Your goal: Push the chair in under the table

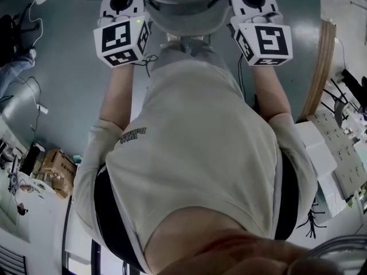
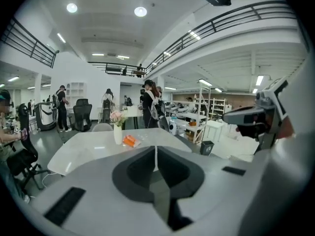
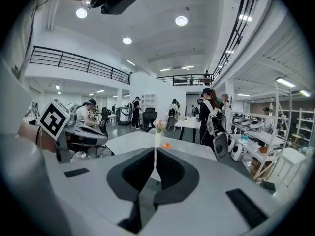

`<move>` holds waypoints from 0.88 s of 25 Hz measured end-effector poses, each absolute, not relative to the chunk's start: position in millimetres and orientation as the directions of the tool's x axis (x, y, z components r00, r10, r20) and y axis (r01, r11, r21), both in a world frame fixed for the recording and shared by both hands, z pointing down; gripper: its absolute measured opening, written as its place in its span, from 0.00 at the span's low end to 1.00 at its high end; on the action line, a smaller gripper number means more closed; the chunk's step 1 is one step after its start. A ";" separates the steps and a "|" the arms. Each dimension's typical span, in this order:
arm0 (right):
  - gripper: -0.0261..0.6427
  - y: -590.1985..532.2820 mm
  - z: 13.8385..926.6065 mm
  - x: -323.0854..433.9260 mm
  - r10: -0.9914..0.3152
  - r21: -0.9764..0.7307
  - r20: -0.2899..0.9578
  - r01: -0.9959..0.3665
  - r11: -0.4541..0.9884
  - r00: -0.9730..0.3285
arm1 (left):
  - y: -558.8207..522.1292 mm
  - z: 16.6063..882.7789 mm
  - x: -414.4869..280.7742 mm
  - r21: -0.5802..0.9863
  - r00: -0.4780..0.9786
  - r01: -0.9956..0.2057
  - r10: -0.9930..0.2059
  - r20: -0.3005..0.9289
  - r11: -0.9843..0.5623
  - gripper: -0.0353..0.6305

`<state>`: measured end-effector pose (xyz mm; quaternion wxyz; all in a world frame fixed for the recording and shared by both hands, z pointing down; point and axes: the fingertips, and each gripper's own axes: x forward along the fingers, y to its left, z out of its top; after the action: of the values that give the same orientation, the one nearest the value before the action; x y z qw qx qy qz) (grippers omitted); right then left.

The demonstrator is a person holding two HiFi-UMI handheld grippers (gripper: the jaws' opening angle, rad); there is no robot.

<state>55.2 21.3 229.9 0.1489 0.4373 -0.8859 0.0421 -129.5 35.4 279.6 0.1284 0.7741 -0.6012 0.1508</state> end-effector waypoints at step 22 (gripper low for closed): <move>0.28 -5.0 486.6 127.9 -0.607 0.082 0.727 -0.838 0.539 -0.319 | 37.7 524.0 -149.7 0.116 0.212 -0.974 -0.613 0.761 -0.193 0.29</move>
<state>127.9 -5.0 486.6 0.3669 0.4535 -0.7969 0.1571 -149.7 37.7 524.0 0.3087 0.7146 -0.5551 0.2930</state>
